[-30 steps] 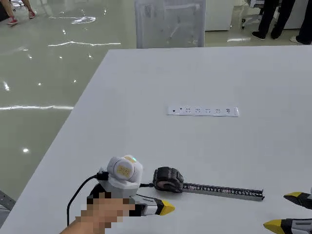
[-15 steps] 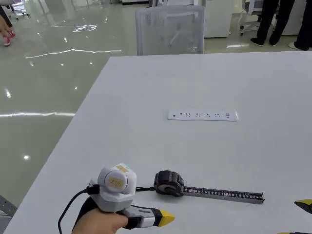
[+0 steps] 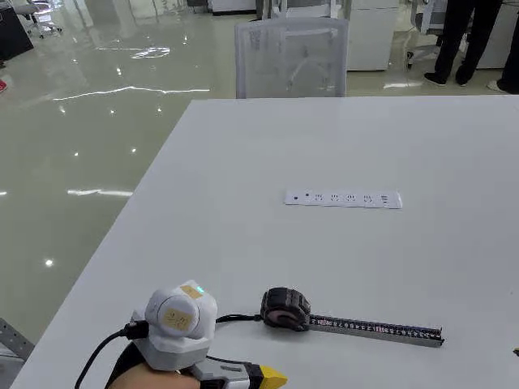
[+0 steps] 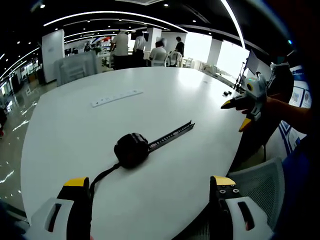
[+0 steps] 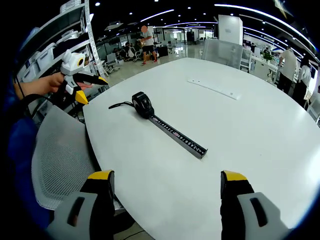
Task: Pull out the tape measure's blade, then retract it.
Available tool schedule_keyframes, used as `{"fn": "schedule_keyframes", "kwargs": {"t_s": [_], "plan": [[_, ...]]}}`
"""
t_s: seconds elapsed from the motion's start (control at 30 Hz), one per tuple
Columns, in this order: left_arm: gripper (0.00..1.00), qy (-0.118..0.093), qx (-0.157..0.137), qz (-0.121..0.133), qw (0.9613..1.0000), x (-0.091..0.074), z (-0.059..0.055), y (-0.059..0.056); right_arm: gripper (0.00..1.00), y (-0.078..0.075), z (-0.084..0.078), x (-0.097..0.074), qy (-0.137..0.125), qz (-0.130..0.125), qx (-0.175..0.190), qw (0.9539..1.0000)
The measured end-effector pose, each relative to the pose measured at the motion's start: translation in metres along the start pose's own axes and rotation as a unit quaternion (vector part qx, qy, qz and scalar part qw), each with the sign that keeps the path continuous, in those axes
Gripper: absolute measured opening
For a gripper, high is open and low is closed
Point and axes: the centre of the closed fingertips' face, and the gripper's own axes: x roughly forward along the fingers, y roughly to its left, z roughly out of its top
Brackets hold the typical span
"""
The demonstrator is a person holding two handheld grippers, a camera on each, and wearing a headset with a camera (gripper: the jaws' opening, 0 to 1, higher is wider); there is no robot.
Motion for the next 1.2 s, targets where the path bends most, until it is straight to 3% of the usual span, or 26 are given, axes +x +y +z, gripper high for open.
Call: {"fn": "schedule_keyframes", "kwargs": {"t_s": [0.5,1.2], "plan": [[1.0,0.0,-0.013,0.022,0.9997,-0.034,-0.013,0.01,0.91,0.008,-0.001,-0.033,-0.001,-0.019,0.014,0.9997],[1.0,0.0,-0.012,0.042,0.9991,-0.068,-0.023,0.014,0.94,0.013,0.015,-0.075,-0.03,-0.054,0.031,0.9976]]}}
